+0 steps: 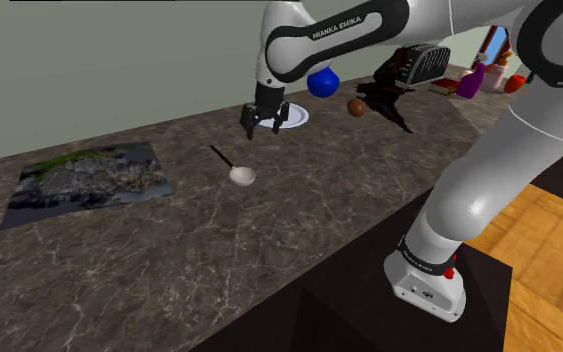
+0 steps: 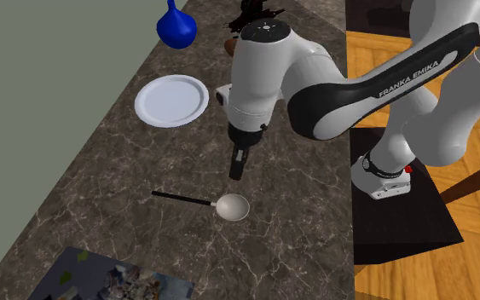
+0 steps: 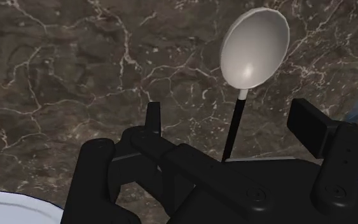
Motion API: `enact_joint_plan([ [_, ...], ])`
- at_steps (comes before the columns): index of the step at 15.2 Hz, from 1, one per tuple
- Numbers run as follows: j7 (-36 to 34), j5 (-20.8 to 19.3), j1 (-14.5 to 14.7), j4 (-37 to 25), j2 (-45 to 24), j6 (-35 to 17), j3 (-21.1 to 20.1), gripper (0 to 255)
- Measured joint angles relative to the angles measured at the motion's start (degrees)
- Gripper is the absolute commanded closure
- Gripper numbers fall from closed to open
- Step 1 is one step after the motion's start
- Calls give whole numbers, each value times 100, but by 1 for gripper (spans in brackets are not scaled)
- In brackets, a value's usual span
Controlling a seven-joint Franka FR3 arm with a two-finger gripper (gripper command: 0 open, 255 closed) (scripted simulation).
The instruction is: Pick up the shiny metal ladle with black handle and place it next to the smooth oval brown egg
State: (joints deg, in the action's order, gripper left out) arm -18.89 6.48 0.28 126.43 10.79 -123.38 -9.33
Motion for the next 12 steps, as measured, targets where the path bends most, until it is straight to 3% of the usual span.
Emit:
enact_joint_plan([
  [7, -610, -446, 92, -921, -1600, -698, -183, 0],
  [12, -961, -762, 223, -1692, -2561, -880, -162, 0],
])
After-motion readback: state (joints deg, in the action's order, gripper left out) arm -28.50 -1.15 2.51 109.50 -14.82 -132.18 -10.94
